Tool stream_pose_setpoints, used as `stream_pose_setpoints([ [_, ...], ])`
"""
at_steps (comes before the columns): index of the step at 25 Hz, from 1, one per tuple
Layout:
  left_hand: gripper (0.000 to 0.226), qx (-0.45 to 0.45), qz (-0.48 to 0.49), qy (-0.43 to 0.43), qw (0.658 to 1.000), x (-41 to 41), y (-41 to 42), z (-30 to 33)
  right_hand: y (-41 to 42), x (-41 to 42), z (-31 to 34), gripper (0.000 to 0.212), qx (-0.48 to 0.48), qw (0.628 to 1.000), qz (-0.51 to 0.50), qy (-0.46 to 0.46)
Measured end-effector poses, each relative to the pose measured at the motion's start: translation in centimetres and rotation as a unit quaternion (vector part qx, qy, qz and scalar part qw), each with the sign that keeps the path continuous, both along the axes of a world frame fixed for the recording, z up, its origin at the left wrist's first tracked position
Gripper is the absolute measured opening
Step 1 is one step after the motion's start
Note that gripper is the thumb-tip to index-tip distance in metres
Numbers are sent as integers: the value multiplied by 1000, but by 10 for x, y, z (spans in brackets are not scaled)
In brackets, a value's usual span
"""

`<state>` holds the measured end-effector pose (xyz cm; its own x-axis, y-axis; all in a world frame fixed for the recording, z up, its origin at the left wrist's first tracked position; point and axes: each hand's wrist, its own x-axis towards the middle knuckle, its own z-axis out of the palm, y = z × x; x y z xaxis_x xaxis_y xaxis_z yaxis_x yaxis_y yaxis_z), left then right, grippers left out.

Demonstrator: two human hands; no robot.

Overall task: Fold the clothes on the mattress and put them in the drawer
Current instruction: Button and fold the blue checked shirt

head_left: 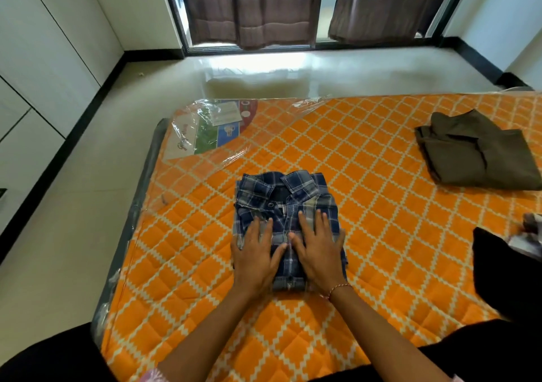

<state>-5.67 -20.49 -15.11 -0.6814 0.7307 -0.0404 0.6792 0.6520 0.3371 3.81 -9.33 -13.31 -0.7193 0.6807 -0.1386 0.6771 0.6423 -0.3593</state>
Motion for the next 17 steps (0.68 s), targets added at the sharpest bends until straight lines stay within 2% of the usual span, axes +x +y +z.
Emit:
stream_pose_setpoints([
  [2, 58, 128, 96, -13, 987, -26, 8, 13, 28, -7, 10, 51, 26, 984, -105, 144],
  [3, 55, 155, 144, -30, 977, -44, 17, 21, 46, -15, 17, 46, 3, 972, -147, 184],
  [5, 45, 126, 145, -30, 981, -81, 40, 37, 89, -38, 36, 41, -120, 969, -146, 161],
  [6, 39, 109, 101, -18, 989, -95, 57, 47, 105, -52, 46, 41, -180, 971, -107, 115],
  [8, 34, 83, 26, -47, 995, -113, 93, 62, 128, -76, 60, 36, -262, 964, -40, 36],
  [9, 33, 81, 16, -78, 994, -119, 105, 66, 135, -86, 62, 30, -286, 957, -30, 39],
  [11, 30, 143, 37, -122, 982, -128, 109, 65, 140, -97, 60, 20, -317, 940, -39, 117],
  [12, 30, 192, 64, -140, 969, -130, 104, 60, 139, -101, 56, 19, -314, 934, -41, 163],
  [13, 32, 231, 92, -167, 954, -130, 95, 55, 135, -103, 49, 18, -279, 944, -32, 174],
  [15, 39, 225, 127, -222, 940, -122, 75, 36, 123, -100, 30, 33, -125, 989, -2, 80],
  [16, 47, 206, 141, -240, 938, -116, 66, 26, 118, -95, 20, 44, -70, 996, -12, 45],
  [17, 55, 200, 169, -247, 933, -109, 57, 17, 111, -88, 14, 52, -44, 997, -39, 49],
])
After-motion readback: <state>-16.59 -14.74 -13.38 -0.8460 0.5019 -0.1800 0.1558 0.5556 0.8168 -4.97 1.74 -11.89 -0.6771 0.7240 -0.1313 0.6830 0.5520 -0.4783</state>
